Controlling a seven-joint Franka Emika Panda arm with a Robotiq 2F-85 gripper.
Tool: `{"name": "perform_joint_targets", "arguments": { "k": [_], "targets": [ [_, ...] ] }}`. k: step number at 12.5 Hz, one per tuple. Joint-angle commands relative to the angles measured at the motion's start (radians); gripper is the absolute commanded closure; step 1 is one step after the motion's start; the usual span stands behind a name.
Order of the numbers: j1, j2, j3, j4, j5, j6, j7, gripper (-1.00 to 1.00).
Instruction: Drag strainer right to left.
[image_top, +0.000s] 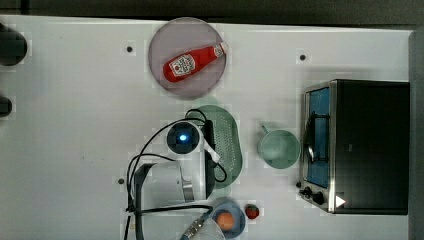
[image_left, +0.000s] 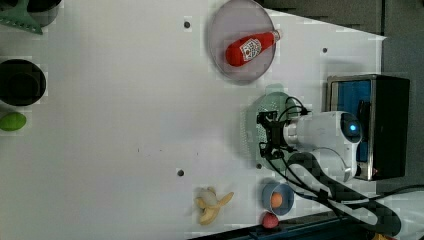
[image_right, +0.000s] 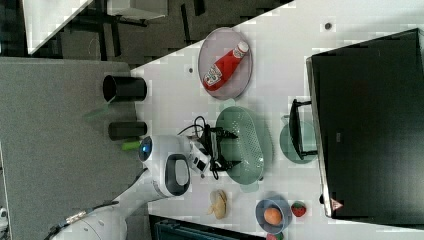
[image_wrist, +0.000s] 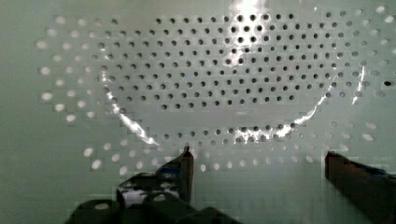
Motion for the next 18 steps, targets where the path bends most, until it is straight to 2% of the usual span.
{"name": "perform_joint_targets", "arguments": {
  "k": [1,11,18],
  "targets": [
    [0.068,0.006,0.043,0.028,0.033,0.017,0.14,-1.0],
    [0.25,0.109,0.077,0.202,0.189,-0.022,0.213,-1.0],
    [0.357,0.15,0.077,0.287,0.197,-0.047,0.341,-1.0]
  ]
}}
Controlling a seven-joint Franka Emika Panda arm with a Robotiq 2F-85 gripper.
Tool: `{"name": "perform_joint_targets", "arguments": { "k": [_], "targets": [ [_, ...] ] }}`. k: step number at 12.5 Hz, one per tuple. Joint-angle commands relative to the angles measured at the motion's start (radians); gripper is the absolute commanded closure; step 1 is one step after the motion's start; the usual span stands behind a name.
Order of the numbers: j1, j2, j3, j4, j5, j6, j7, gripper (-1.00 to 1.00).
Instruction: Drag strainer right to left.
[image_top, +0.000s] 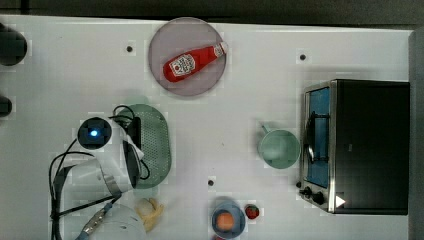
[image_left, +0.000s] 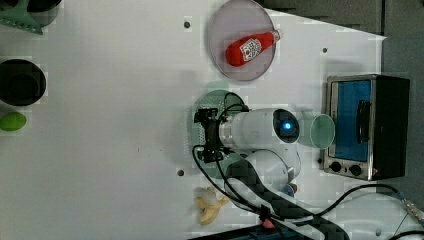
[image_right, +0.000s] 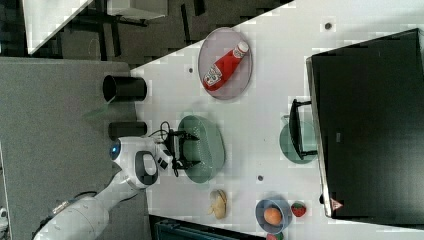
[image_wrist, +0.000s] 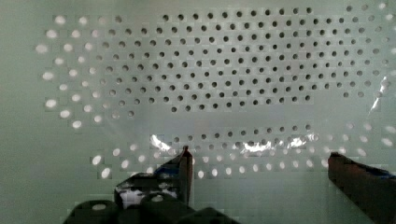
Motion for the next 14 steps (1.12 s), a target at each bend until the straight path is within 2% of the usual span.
{"name": "perform_joint_targets", "arguments": {
  "k": [1,7,14],
  "targets": [
    [0.055,-0.002,0.011,0.041,0.026,-0.009,0.08,-1.0],
    [0.119,0.038,0.011,0.107,0.105,-0.01,0.08,-1.0],
    [0.185,0.107,0.011,0.219,0.137,-0.007,0.147,-1.0]
  ]
}}
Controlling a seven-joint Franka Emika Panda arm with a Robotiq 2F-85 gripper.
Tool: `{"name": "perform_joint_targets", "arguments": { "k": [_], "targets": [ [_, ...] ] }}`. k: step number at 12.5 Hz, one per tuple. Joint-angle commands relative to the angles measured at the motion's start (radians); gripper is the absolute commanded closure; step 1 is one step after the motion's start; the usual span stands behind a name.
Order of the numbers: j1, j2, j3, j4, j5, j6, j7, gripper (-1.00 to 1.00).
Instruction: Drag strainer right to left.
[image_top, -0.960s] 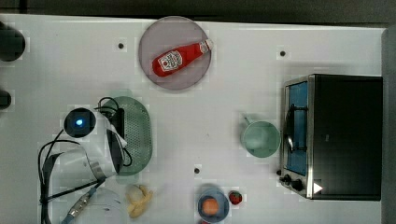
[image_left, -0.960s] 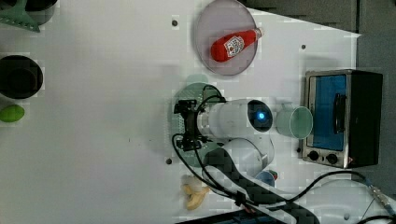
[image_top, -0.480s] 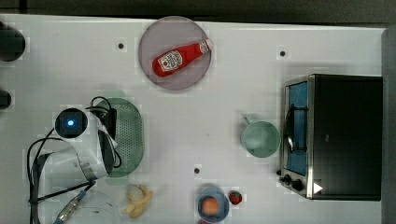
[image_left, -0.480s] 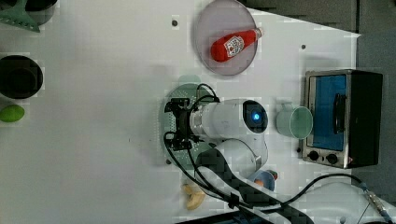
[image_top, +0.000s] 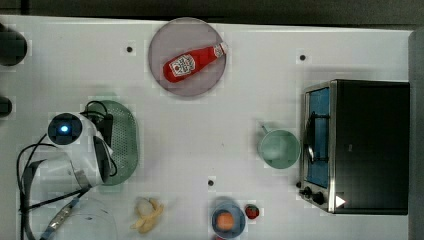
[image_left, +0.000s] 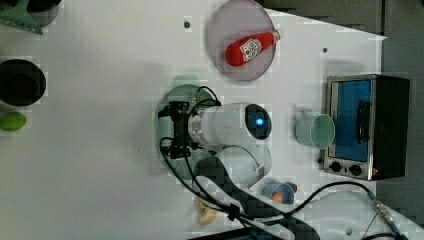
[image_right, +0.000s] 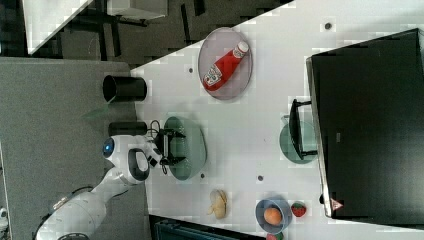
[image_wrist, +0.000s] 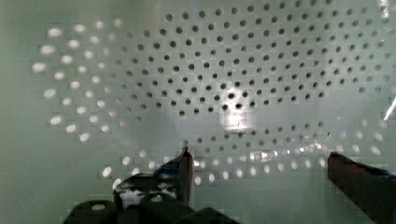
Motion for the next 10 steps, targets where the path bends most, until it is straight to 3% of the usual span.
{"name": "perform_joint_targets", "arguments": {
  "k": [1,6,10],
  "targets": [
    [0.063,0.003,0.024,0.053,0.007,-0.025,0.078,-1.0],
    [0.084,0.019,0.019,0.093,-0.003,-0.025,0.071,-1.0],
    [0.082,-0.145,-0.053,0.076,-0.081,-0.207,-0.179,-1.0]
  ]
}}
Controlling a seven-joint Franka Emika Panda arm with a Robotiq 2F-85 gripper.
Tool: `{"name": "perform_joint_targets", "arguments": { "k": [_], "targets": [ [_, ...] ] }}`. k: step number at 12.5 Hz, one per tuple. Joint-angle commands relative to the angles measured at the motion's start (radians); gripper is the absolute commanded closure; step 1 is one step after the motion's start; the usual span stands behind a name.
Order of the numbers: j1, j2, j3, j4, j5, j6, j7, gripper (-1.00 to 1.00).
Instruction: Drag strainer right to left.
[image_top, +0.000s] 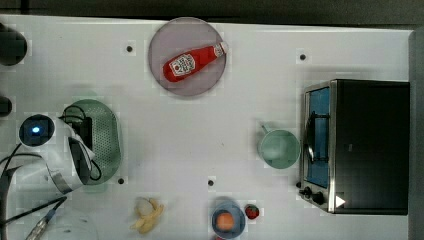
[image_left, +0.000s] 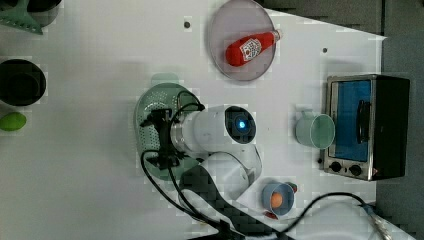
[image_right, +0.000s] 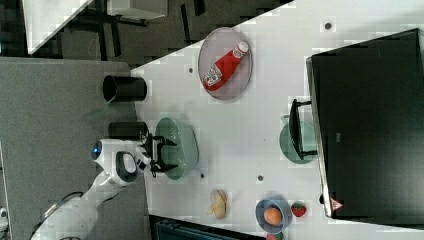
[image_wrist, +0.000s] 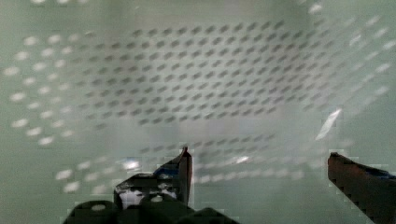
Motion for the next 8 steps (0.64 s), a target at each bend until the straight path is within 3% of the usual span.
{"name": "perform_joint_targets", "arguments": {
  "k": [1,8],
  "targets": [
    [0.008,-0.19,-0.082,0.018,-0.089,-0.102,-0.234,-1.0],
    [-0.025,-0.592,-0.504,0.066,-0.199,-0.447,-0.903,-1.0]
  ]
}}
